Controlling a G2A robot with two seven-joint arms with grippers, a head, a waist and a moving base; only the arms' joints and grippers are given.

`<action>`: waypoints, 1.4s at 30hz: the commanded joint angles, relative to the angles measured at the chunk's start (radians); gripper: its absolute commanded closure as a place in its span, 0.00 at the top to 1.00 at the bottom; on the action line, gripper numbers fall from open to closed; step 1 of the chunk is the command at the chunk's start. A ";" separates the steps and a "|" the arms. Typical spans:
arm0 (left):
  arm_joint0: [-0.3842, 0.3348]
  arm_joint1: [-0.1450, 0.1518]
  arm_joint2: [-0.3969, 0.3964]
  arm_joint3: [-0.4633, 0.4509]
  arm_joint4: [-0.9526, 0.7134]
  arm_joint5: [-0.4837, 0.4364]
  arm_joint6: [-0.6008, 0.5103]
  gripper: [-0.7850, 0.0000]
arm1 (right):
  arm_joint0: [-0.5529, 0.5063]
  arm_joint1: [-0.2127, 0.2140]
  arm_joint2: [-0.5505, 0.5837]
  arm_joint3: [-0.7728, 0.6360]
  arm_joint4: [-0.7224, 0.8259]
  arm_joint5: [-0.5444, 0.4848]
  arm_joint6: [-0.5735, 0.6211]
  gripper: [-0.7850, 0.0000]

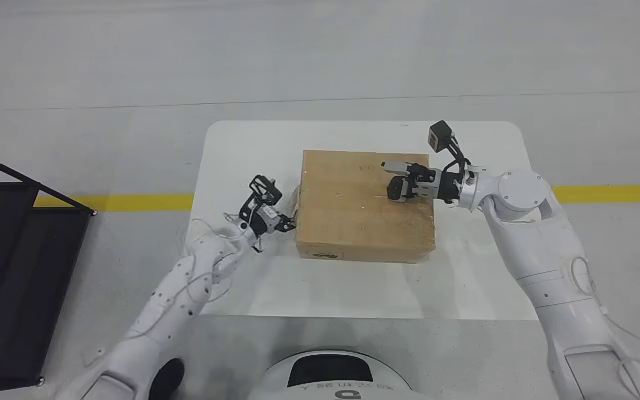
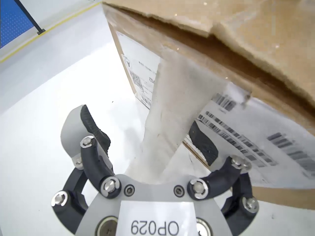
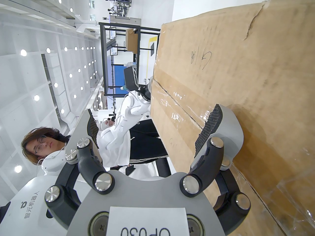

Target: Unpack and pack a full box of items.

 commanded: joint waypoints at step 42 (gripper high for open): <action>0.010 -0.001 -0.130 -0.594 0.190 0.160 -0.129 1.00 | 0.000 0.000 0.000 0.000 0.000 0.000 0.000 1.00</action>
